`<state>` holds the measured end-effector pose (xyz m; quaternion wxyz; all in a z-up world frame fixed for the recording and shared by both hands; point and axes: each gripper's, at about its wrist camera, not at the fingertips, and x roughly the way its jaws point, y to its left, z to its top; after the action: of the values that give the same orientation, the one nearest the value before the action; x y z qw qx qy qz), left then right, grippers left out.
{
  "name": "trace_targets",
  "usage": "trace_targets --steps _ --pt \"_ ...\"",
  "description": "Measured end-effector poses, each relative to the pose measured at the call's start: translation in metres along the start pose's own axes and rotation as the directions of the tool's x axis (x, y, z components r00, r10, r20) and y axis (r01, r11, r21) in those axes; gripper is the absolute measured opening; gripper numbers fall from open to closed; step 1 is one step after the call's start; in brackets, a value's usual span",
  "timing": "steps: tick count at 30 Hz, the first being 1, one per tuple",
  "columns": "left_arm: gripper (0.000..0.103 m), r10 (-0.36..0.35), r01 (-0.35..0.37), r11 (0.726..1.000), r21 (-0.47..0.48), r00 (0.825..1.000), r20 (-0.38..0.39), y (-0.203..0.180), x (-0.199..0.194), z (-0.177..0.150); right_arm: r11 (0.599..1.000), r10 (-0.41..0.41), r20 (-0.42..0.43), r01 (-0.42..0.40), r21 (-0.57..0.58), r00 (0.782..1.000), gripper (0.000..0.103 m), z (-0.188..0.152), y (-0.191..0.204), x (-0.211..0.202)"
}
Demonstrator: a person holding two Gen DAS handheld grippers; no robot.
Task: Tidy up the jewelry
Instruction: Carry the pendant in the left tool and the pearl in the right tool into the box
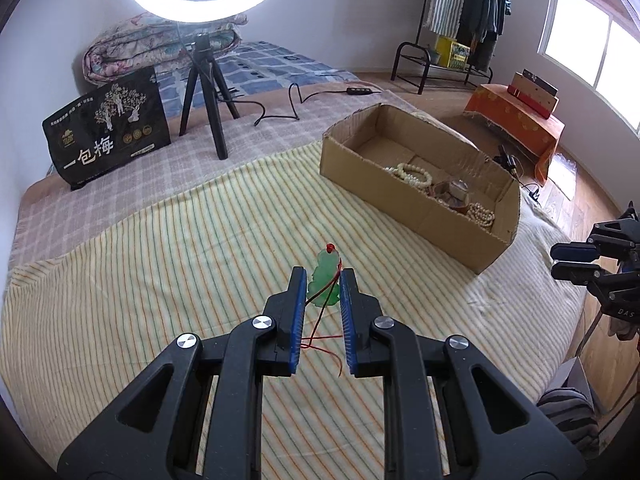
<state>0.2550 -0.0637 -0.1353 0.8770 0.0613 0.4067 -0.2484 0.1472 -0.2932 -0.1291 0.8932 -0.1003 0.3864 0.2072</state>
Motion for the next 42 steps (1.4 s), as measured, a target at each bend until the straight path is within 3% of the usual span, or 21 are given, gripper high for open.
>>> trace_targets --steps 11,25,42 --pt "0.015 -0.042 0.04 0.999 0.031 0.997 0.064 -0.032 0.007 0.048 0.999 -0.045 0.055 0.043 0.025 0.998 0.015 0.018 -0.028 -0.013" --pt "0.015 -0.07 0.057 0.995 0.086 0.986 0.153 -0.065 0.019 0.122 0.998 -0.057 0.091 0.054 0.037 0.994 0.015 0.037 -0.052 0.001" --pt "0.015 -0.069 0.063 0.997 0.049 0.989 0.129 -0.088 0.084 0.162 0.994 -0.043 0.065 0.036 0.105 0.997 0.015 0.042 -0.076 0.033"
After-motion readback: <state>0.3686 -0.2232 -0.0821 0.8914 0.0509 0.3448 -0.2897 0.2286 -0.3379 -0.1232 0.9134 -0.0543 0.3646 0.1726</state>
